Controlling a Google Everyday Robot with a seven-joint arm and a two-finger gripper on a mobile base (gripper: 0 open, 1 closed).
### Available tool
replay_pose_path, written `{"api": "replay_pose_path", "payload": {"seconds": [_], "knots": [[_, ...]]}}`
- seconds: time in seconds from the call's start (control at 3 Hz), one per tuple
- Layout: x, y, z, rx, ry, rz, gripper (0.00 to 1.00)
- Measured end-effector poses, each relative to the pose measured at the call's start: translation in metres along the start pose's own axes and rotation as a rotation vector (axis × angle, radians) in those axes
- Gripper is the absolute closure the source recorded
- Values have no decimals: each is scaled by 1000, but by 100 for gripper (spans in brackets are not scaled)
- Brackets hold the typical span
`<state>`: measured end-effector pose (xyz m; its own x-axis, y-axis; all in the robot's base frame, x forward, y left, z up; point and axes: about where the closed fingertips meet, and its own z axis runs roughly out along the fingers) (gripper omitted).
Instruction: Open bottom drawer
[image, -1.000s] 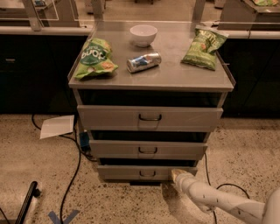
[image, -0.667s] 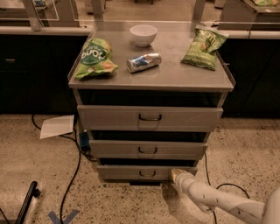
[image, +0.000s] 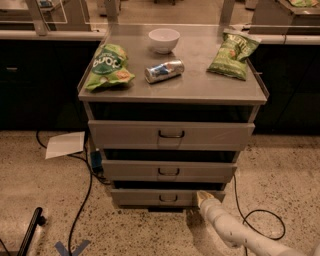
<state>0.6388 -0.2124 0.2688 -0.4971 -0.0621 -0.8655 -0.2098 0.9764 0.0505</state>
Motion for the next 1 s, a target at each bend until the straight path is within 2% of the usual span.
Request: {"api": "replay_pose_path", "payload": {"seconds": [0.33,0.67,1.0], "knots": [[-4,0,10,-13,-43,-21,100],[-9,0,24,-29,-52,-49,100],[-12,-10,59,-20,-3,-71,100]]}}
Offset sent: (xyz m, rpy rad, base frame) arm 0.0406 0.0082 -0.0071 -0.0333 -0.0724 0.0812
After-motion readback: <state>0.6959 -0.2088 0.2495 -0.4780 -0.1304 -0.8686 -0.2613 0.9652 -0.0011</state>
